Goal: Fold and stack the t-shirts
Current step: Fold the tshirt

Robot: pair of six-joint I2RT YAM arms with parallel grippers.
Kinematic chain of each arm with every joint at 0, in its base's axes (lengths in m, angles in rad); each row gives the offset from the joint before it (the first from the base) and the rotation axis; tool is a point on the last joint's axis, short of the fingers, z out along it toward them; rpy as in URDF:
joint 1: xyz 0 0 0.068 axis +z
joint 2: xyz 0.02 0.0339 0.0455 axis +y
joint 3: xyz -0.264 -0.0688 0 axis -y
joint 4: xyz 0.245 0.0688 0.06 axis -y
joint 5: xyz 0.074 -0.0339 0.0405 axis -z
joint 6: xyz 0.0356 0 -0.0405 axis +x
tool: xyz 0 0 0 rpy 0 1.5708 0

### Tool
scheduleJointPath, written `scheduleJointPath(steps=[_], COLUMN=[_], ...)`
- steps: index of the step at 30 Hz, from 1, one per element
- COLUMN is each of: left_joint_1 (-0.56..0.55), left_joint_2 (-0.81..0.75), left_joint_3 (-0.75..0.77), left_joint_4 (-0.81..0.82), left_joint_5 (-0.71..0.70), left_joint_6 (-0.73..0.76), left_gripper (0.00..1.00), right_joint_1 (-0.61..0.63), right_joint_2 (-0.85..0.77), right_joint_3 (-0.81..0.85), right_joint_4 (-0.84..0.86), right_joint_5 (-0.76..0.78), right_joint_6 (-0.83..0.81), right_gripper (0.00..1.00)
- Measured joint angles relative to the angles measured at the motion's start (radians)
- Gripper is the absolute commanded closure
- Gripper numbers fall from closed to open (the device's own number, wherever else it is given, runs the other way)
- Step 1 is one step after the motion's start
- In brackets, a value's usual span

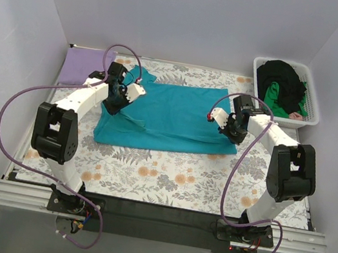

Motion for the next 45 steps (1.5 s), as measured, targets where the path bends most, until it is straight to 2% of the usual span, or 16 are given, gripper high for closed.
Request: scheduleJointPath(steps=[15, 16, 17, 18, 19, 20, 21, 24, 26, 29, 30, 33, 39, 45], left_joint_1=[0.015, 0.016, 0.018, 0.018, 0.019, 0.021, 0.023, 0.043, 0.071, 0.111, 0.122, 0.131, 0.12, 0.119], left_joint_2=[0.033, 0.037, 0.044, 0.051, 0.059, 0.065, 0.071, 0.078, 0.08, 0.06, 0.045, 0.005, -0.043, 0.056], left_joint_3=[0.006, 0.008, 0.011, 0.011, 0.012, 0.012, 0.014, 0.048, 0.108, 0.167, 0.168, 0.159, 0.027, -0.01], left_joint_4=[0.024, 0.025, 0.026, 0.029, 0.033, 0.035, 0.037, 0.027, 0.011, 0.013, 0.01, -0.024, -0.043, -0.02], left_joint_5=[-0.006, -0.006, -0.006, -0.008, -0.011, -0.013, -0.014, 0.0, 0.023, 0.078, 0.1, 0.177, 0.274, 0.269], left_joint_6=[0.006, 0.006, 0.01, 0.011, 0.012, 0.004, -0.009, -0.042, -0.079, -0.143, -0.166, -0.228, -0.299, -0.327], left_gripper=[0.98, 0.89, 0.79, 0.61, 0.56, 0.53, 0.49, 0.49, 0.48, 0.48, 0.49, 0.5, 0.53, 0.54], right_joint_1=[-0.003, -0.003, -0.005, -0.006, -0.007, -0.01, -0.013, -0.028, -0.047, -0.077, -0.085, -0.097, -0.084, -0.074], right_joint_2=[0.032, 0.034, 0.037, 0.042, 0.048, 0.055, 0.058, 0.059, 0.058, 0.043, 0.033, -0.007, -0.006, 0.118], right_joint_3=[0.016, 0.019, 0.024, 0.03, 0.038, 0.045, 0.053, 0.073, 0.098, 0.144, 0.154, 0.161, 0.151, 0.155], right_joint_4=[0.008, 0.01, 0.009, 0.01, 0.011, 0.013, 0.015, 0.016, 0.013, -0.006, -0.014, -0.055, -0.11, -0.11], right_joint_5=[0.002, 0.003, 0.004, 0.005, 0.007, 0.008, 0.009, 0.012, 0.01, -0.016, -0.03, -0.088, -0.192, -0.208], right_joint_6=[0.016, 0.018, 0.022, 0.029, 0.037, 0.045, 0.051, 0.068, 0.084, 0.117, 0.129, 0.16, 0.209, 0.237], right_gripper=[0.99, 0.95, 0.85, 0.63, 0.51, 0.47, 0.45, 0.38, 0.4, 0.54, 0.65, 0.75, 0.81, 0.83])
